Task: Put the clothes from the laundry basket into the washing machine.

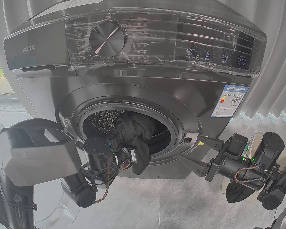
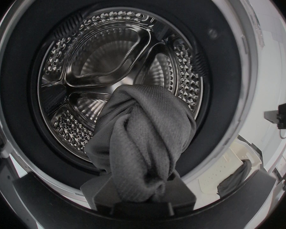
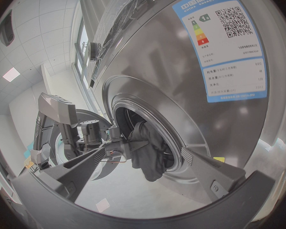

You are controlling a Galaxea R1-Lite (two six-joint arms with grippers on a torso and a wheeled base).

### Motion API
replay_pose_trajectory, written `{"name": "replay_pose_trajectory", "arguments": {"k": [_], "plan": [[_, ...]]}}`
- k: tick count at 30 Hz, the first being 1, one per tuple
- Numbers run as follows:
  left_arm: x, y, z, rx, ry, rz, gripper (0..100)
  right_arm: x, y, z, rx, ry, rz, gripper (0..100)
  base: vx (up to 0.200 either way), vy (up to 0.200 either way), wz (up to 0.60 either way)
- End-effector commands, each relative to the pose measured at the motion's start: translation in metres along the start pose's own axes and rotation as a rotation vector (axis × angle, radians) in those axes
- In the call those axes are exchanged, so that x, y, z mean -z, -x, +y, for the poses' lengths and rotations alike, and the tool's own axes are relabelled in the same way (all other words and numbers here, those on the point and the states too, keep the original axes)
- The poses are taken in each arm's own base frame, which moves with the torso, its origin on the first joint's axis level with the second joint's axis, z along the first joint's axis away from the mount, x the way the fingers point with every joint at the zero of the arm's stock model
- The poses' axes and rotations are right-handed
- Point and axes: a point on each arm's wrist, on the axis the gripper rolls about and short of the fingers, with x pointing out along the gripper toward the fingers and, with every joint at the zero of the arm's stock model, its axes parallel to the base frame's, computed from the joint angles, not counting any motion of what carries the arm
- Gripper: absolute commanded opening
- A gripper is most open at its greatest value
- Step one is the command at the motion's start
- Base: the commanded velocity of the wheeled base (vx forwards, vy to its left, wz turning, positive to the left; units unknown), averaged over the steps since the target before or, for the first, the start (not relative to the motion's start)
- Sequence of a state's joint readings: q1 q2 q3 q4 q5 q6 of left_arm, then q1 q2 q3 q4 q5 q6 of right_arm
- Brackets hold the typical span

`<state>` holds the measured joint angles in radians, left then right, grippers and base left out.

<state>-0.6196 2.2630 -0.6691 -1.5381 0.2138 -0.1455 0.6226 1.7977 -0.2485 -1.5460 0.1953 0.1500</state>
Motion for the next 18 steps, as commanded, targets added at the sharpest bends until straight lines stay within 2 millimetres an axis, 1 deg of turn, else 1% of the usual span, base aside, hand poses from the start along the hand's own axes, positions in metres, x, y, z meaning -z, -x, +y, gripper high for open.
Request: {"name": "replay_pose_trajectory", "arguments": {"k": [1, 3, 4, 5, 7, 8, 9, 13, 18], "plan": [[0.025, -0.030, 0.002, -0.047, 0.016, -0.002, 0, 0.008, 0.007, 0.001, 0.000, -0.006, 0.042, 100, 0.000, 0.000, 0.00], [0.025, -0.030, 0.002, -0.047, 0.016, -0.002, 0, 0.008, 0.007, 0.001, 0.000, -0.006, 0.042, 100, 0.000, 0.000, 0.00], [0.025, -0.040, 0.004, -0.071, 0.021, -0.025, 0, 0.010, 0.009, 0.001, 0.002, -0.006, 0.054, 100, 0.000, 0.000, 0.00], [0.022, -0.046, 0.007, -0.082, 0.028, -0.045, 0, 0.011, 0.010, 0.002, 0.000, -0.007, 0.059, 100, 0.000, 0.000, 0.00], [0.016, -0.052, 0.012, -0.097, 0.034, -0.071, 0, 0.012, 0.010, 0.003, -0.006, -0.008, 0.063, 100, 0.000, 0.000, 0.00], [0.016, -0.052, 0.012, -0.097, 0.034, -0.071, 0, 0.012, 0.010, 0.003, -0.006, -0.008, 0.063, 100, 0.000, 0.000, 0.00], [0.011, -0.057, 0.014, -0.102, 0.036, -0.087, 0, 0.013, 0.012, 0.004, -0.006, -0.009, 0.072, 100, 0.000, 0.000, 0.00], [0.006, -0.065, 0.012, -0.103, 0.039, -0.102, 0, 0.016, 0.012, 0.006, -0.014, -0.011, 0.084, 100, 0.000, 0.000, 0.00], [0.013, -0.076, 0.013, -0.142, 0.024, -0.062, 0, 0.018, 0.013, 0.007, -0.020, -0.012, 0.096, 100, 0.000, 0.000, 0.00]]}}
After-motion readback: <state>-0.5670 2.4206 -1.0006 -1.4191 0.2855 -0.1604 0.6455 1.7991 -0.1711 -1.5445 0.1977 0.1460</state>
